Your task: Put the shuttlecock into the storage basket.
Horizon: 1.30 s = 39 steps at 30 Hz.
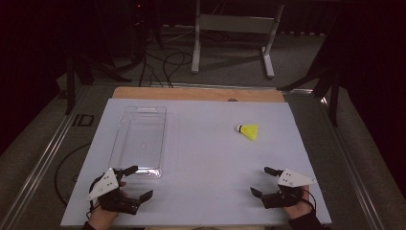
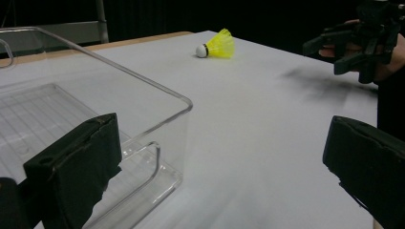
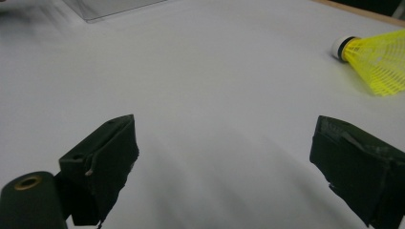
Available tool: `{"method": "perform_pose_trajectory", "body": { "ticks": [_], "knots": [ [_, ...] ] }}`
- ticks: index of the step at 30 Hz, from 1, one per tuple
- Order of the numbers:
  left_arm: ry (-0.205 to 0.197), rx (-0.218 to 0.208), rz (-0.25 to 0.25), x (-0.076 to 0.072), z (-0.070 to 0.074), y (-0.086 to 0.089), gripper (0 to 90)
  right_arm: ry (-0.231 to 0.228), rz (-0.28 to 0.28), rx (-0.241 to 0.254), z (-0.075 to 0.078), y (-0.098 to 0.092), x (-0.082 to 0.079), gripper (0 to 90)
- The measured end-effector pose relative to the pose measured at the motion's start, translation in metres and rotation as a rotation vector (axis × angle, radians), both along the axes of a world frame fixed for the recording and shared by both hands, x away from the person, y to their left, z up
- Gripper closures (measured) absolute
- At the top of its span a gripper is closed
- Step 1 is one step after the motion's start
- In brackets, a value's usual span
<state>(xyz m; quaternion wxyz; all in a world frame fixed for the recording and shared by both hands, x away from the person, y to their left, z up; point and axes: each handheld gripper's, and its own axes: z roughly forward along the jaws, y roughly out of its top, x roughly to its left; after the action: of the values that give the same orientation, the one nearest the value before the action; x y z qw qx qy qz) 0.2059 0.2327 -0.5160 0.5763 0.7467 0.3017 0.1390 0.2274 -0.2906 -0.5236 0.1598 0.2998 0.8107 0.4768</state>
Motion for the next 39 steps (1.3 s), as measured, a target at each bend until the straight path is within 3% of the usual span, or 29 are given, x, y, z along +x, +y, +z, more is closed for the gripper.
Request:
{"method": "perform_pose_trajectory", "body": {
  "ticks": [5, 7, 12, 17, 22, 30, 39],
  "knots": [
    [-0.006, 0.007, -0.003, 0.000, 0.000, -0.001, 0.3, 0.003, 0.001, -0.004, -0.001, 0.000, 0.001, 8.9],
    [-0.003, 0.006, -0.003, 0.000, 0.000, -0.001, 0.3, -0.010, -0.023, -0.021, 0.001, -0.001, 0.001, 8.9],
    [-0.002, 0.004, 0.001, 0.000, 0.000, -0.001, 0.3, 0.026, -0.041, -0.021, 0.002, -0.002, 0.003, 8.8],
    [-0.001, 0.003, -0.002, 0.001, 0.000, -0.001, 0.3, 0.082, 0.005, -0.060, 0.000, 0.002, 0.004, 8.7],
    [-0.003, 0.002, 0.001, 0.000, 0.000, 0.000, 0.3, 0.090, 0.020, -0.056, 0.003, 0.002, 0.005, 8.4],
    [-0.010, 0.002, -0.017, -0.003, 0.001, 0.000, 0.3, 0.062, 0.038, -0.079, 0.012, 0.009, 0.000, 8.3],
    [-0.005, 0.009, -0.027, -0.002, 0.000, -0.001, 0.3, 0.088, 0.052, -0.111, 0.018, 0.015, -0.001, 8.3]
  ]
}}
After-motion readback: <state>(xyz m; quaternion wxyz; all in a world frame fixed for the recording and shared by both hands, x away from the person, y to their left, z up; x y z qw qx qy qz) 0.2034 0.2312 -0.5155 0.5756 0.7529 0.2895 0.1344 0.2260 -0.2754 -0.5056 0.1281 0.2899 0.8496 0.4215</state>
